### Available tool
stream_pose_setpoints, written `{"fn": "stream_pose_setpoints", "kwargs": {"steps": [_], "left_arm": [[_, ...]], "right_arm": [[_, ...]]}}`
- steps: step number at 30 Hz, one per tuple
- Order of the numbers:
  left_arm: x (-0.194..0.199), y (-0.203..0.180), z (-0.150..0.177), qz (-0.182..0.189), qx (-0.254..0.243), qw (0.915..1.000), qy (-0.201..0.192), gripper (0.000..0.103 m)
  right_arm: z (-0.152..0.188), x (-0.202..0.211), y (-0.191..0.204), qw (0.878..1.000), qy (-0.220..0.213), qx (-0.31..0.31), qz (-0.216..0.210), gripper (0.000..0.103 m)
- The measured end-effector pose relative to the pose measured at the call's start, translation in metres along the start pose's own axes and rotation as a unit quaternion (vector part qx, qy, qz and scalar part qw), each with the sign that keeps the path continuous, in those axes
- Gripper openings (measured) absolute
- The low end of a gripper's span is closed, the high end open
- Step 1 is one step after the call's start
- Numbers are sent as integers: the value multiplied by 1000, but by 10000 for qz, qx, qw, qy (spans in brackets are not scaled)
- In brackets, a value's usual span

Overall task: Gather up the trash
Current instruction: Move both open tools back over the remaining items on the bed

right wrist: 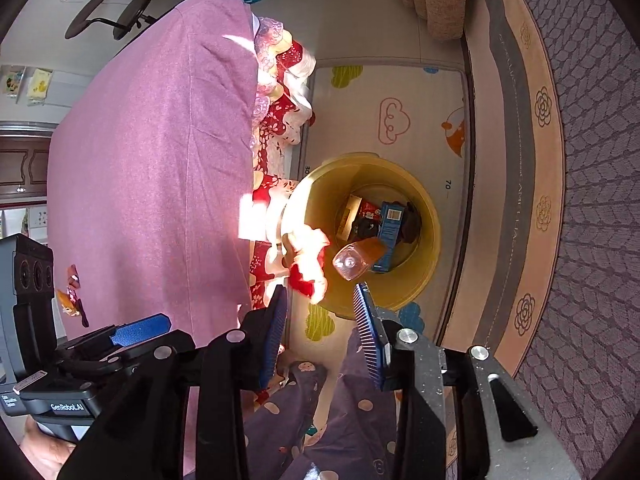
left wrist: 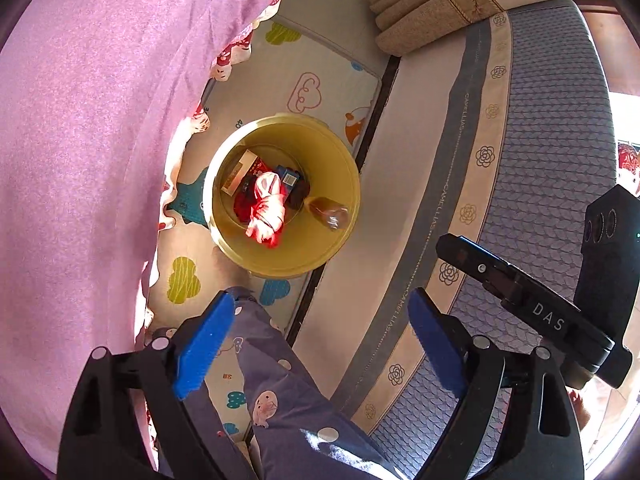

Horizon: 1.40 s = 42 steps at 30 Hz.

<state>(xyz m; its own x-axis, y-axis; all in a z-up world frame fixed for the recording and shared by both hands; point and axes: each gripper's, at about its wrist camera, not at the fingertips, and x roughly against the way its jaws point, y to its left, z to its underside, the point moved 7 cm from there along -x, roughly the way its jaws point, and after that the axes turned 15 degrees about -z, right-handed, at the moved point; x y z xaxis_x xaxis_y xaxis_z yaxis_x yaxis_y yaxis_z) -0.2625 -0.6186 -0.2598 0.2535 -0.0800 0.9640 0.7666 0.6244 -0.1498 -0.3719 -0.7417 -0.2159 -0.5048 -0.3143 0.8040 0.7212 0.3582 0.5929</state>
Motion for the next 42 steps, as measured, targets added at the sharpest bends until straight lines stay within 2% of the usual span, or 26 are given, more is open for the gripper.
{"fn": "stream_pose_setpoints", "kwargs": {"steps": [5, 10, 20, 30, 37, 42], "left_arm": [[2, 5, -1, 56, 68, 10000, 3, 88], [16, 13, -2, 119, 157, 9997, -175, 88], [49, 61, 10, 323, 615, 9959, -577, 88], [84, 169, 50, 441, 1427, 9843, -941, 88], [105, 263, 85, 498, 2134, 9679, -1230, 88], [114, 328, 113, 567, 2622, 9531, -1404, 88]], "right_arm": [[-4, -2, 6, 10000, 1, -3, -40, 35], [-8, -4, 24, 9999, 30, 134, -94, 35], [-8, -15, 92, 9970, 143, 757, -106, 35], [29, -68, 202, 9871, 463, 1509, -269, 35], [66, -121, 288, 9738, 842, 2075, -387, 35], [97, -157, 345, 9607, 1079, 2532, -353, 35]]}}
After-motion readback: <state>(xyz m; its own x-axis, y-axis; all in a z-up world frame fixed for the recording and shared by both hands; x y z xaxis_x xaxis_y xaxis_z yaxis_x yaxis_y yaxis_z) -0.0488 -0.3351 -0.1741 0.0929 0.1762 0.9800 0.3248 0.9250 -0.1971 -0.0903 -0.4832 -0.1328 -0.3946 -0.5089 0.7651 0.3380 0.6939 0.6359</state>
